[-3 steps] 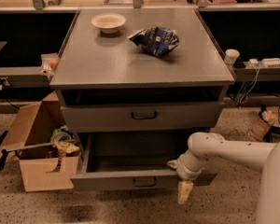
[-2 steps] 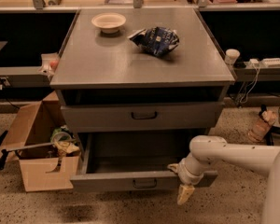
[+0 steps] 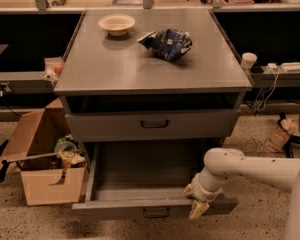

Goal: Open middle drawer

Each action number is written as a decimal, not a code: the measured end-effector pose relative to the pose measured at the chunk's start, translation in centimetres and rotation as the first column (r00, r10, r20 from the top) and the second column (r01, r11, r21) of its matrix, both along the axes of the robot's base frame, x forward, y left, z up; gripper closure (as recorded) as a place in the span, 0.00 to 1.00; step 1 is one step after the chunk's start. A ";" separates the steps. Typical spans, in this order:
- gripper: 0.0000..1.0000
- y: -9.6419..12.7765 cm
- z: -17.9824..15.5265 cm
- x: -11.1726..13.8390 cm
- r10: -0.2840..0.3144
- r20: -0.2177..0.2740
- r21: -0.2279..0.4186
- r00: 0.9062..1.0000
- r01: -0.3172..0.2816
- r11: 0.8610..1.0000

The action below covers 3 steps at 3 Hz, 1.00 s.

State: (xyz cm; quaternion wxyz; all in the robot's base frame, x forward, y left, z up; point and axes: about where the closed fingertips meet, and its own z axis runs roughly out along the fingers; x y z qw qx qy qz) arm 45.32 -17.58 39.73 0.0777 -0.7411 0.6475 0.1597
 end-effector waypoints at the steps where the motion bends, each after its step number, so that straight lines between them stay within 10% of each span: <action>1: 0.15 0.0 0.0 0.0 0.000 0.000 0.000 1.000 0.000 1.000; 3: 0.00 0.0 0.0 0.0 0.000 0.000 0.000 1.000 0.000 1.000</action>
Offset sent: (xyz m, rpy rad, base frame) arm 0.0000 0.0000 0.0000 0.0000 0.0000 0.0000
